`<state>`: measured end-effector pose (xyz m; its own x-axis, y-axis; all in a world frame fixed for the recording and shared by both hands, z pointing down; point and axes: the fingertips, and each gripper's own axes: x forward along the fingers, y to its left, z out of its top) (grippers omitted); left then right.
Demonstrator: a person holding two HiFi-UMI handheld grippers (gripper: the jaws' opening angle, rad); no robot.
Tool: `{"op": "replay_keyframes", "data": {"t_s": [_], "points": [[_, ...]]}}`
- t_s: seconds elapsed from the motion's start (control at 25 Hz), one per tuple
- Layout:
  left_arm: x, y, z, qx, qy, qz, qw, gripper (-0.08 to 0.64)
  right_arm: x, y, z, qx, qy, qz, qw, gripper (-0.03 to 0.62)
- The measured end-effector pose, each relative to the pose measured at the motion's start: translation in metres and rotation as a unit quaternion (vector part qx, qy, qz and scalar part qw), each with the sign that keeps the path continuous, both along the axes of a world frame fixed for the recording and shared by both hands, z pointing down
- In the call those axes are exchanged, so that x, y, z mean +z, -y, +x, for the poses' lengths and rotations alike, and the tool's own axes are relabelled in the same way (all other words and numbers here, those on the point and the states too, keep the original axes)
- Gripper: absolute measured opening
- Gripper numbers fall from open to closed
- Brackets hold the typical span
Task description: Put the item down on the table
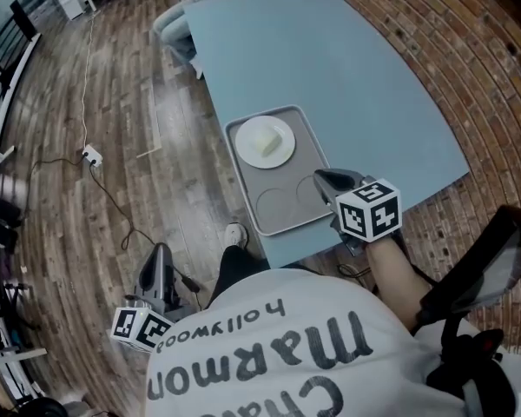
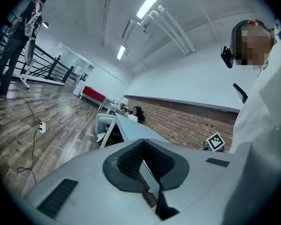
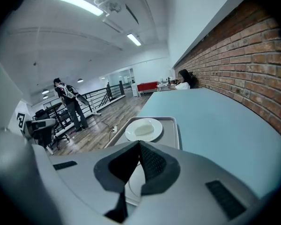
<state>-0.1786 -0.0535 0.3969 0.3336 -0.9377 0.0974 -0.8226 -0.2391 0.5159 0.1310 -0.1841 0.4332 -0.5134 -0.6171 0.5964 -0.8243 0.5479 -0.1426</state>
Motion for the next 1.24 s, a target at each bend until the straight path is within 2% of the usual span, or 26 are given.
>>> {"op": "replay_keyframes", "data": {"t_s": [0.72, 1.24], "points": [[0.002, -0.002, 0.019, 0.023, 0.0, -0.006, 0.9997, 0.005, 0.002, -0.013, 0.016, -0.011, -0.004, -0.008, 1.0, 0.009], [0.001, 0.0, 0.024, 0.021, 0.002, -0.008, 0.9998, 0.005, 0.003, -0.009, 0.019, -0.015, 0.001, -0.009, 1.0, 0.009]]}}
